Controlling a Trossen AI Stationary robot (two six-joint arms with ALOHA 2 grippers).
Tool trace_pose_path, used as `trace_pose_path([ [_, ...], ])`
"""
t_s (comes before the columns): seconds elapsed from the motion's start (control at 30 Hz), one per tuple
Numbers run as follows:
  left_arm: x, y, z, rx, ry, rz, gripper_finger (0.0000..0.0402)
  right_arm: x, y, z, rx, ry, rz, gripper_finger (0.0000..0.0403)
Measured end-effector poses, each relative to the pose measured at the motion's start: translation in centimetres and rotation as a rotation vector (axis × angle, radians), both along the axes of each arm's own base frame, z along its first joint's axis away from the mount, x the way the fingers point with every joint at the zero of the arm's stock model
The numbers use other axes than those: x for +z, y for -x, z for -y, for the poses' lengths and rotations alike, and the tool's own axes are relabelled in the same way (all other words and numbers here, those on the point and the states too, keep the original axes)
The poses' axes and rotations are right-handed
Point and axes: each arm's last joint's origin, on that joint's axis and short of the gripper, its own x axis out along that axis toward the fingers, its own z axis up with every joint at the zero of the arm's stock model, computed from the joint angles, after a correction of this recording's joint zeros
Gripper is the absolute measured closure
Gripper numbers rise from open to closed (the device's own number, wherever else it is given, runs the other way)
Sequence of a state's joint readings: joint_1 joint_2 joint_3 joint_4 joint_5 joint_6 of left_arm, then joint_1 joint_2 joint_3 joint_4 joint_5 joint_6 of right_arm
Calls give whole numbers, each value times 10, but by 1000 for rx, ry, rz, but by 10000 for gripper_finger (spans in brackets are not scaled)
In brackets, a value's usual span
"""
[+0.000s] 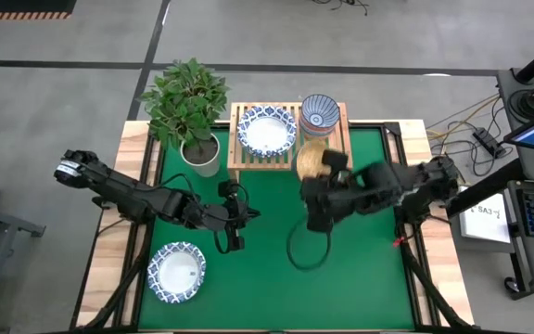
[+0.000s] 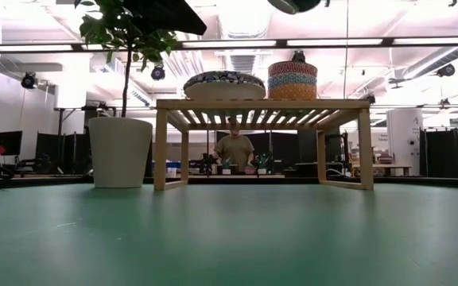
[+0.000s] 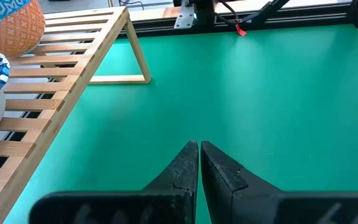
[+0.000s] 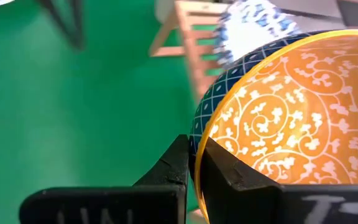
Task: Place and stack bowls onto a shelf
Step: Stack the light orange bowl on top of the blue bowl on the shelf
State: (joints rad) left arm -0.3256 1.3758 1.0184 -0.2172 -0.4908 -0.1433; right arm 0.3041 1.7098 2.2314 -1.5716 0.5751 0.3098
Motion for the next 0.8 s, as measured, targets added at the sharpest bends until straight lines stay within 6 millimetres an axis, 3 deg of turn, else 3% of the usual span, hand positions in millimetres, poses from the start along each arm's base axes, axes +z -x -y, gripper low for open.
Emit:
trace_pose_path([
  [0.2,0,0,0,0,0,0,402,16,-3,49,38,39,-33,390],
  [0.37,0,0,0,0,0,-1,402,19,-2,109,-29,73,-90,390],
  [0.6,-1,1,0,0,-4,-13,402,12,13,190,-99,-170,-90,390],
  [0.8,-1,1,0,0,-5,-16,402,8,25,220,-134,-233,-84,390],
])
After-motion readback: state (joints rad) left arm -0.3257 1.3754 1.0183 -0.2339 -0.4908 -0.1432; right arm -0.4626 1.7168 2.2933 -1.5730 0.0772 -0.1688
